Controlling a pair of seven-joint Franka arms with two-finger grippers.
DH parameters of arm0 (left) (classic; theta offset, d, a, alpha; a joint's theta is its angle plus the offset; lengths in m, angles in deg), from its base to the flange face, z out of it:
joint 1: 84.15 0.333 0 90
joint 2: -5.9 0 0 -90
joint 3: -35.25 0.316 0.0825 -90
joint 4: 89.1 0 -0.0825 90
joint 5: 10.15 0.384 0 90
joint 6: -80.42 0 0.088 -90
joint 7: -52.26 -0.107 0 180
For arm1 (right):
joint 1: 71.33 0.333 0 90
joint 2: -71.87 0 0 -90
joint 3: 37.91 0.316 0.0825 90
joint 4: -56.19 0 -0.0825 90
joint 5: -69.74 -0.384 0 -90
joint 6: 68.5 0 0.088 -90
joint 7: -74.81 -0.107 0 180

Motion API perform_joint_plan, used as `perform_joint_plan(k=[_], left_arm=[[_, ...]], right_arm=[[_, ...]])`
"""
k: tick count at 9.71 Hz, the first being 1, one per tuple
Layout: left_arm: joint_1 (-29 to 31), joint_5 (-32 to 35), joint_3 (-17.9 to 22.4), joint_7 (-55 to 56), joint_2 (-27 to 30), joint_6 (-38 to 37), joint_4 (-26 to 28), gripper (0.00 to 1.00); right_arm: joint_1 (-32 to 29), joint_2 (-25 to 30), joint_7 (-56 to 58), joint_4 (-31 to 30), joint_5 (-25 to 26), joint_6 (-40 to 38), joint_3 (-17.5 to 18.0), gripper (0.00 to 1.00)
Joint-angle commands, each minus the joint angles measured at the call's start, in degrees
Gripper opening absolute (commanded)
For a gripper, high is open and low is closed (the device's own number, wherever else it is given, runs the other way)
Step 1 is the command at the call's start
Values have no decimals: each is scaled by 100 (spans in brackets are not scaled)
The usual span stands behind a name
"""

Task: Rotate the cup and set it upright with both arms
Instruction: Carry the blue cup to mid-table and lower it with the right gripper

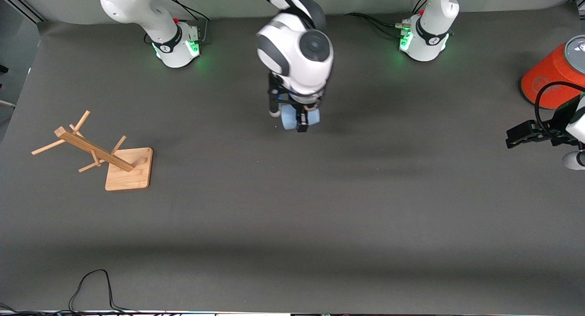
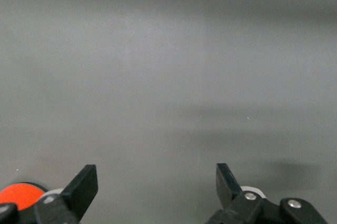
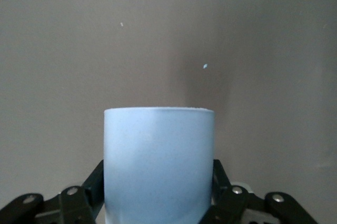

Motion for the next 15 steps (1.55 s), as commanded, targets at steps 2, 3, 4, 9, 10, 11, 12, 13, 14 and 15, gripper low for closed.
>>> perform_joint_plan(k=[2, 3, 4, 9, 10, 11, 12, 13, 14, 15], left_arm=[[-18, 17, 8, -73, 21, -48, 1, 100], [-18, 17, 8, -73, 21, -48, 1, 100], [-27, 25, 8, -73, 21, -48, 1, 100], [-53, 17, 8, -55, 4, -66, 9, 100], [-62, 8, 8, -55, 4, -66, 9, 100], [-62, 8, 8, -55, 4, -66, 1, 100], [-70, 8, 8, -55, 4, -66, 9, 100], [-71, 8, -1, -55, 4, -66, 9, 100], [-79, 8, -1, -46, 4, -66, 9, 100], [-123, 8, -1, -38, 4, -66, 9, 100]], right_arm=[[340, -1198, -849, 869, 35, 414, -102, 41], [394, -1444, -1034, 914, 96, 538, -102, 41], [481, -1647, -1132, 940, 114, 678, -102, 41], [491, -2009, -1273, 1090, 123, 890, -119, 100], [491, -2009, -1273, 1072, 123, 908, -128, 100], [491, -1983, -1264, 1072, 123, 908, -128, 100], [473, -1904, -1195, 1063, 115, 908, -146, 100], [447, -1790, -1185, 1063, 114, 865, -146, 100], [421, -1589, -1159, 1020, 106, 803, -146, 100], [394, -1422, -1002, 1019, 45, 490, -128, 100]])
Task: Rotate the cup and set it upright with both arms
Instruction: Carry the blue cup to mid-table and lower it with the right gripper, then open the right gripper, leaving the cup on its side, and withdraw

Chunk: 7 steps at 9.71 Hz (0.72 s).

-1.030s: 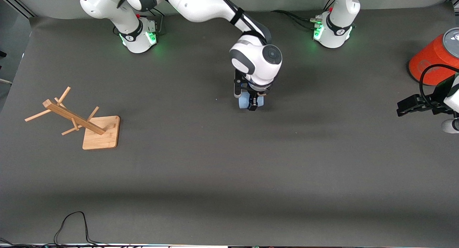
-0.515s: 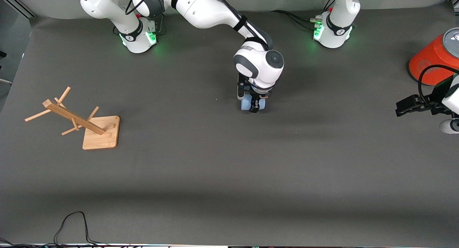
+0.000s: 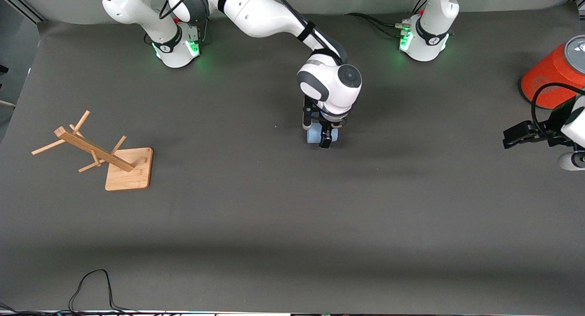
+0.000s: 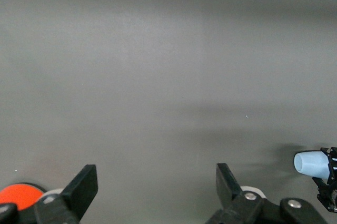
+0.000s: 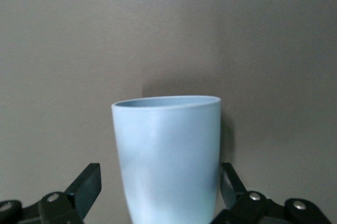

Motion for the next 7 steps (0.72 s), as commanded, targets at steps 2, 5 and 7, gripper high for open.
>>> perform_joint_plan(k=[2, 5, 7], left_arm=[[-108, 10, 28, -37, 25, -61, 4, 100], [-116, 10, 28, -37, 25, -70, 4, 100], [-291, 10, 28, 50, 25, -79, 4, 100]], right_arm=[[-176, 886, 483, -32, -304, -1169, 37, 100], [-677, 1897, 1859, -58, -816, -2538, -15, 100], [-1308, 2469, 3334, -84, -816, -3516, -33, 100]])
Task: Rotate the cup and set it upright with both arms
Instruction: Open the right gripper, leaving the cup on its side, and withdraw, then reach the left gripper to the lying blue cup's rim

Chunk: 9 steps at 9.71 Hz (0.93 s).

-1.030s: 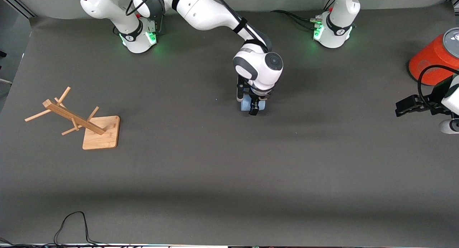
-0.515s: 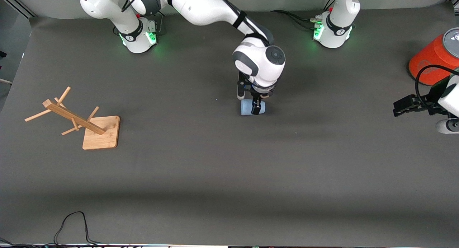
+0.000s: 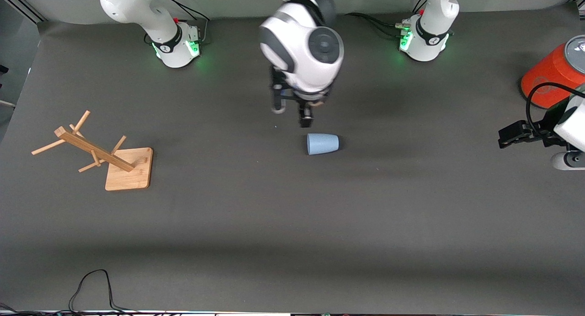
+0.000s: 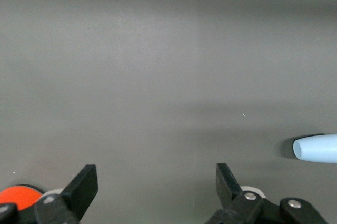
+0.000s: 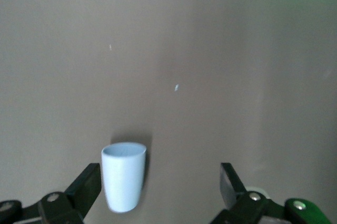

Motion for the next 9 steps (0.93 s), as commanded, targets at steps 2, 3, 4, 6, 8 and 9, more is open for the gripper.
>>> perform_joint_plan(k=[2, 3, 4, 6, 8, 9], left_arm=[[-622, 112, 59, 477, 20, -207, 0, 100], [-867, 121, 50, 1029, -15, -226, 0, 100], [-1200, 234, 59, 1522, -59, -235, 0, 100], [-2131, 743, 50, 2795, -286, -244, -17, 100], [-3115, 1191, 50, 4105, -803, -252, -114, 100], [-3529, 1367, 50, 4729, -1285, -452, -488, 100]], right_arm=[[-898, 962, 2151, -458, -73, -804, 3, 100], [-1267, 1235, 2950, -581, -64, -980, -40, 100], [-1601, 1516, 3828, -748, -29, -1069, -84, 100], [-2427, 2306, 5429, -1554, 225, -974, -32, 100], [-3235, 2887, 6976, -2196, 297, -606, 56, 100], [-3665, 3116, 7793, -2478, 297, -404, 152, 100]])
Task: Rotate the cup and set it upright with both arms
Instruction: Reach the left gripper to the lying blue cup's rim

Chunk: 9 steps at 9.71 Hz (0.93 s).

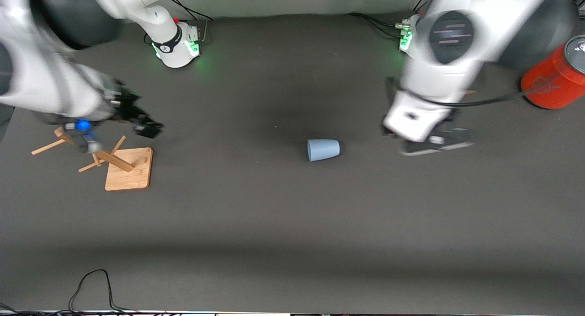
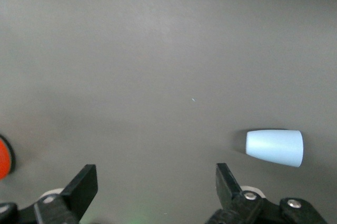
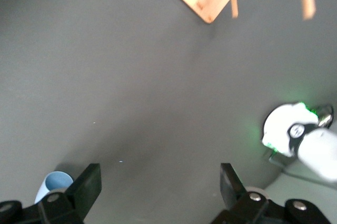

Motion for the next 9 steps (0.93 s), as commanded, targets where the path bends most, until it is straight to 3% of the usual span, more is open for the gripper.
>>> perform_joint_plan(k=[1, 2, 3, 6, 8, 9], left_arm=[[-874, 425, 130, 1271, -1324, -616, -1290, 100], [-1174, 522, 138, 1625, -2106, -881, -2177, 100], [-1394, 550, 165, 1846, -2514, -875, -2543, 100], [-1861, 681, 156, 1901, -3070, -542, -2538, 100], [-1871, 891, 139, 679, -3142, -95, -2346, 100], [-1880, 884, 130, 636, -3212, 308, -2362, 100]], right_arm=[[-861, 668, 1581, -914, 91, 563, 423, 100], [-1301, 747, 2259, -1029, 317, 712, 652, 100], [-1654, 844, 2997, -1178, 442, 905, 828, 100], [-1982, 889, 4871, -1303, 678, 1521, 856, 100], [-1965, 845, 5847, -1285, 794, 1951, 830, 100], [-1956, 845, 6017, -1259, 803, 2058, 821, 100]])
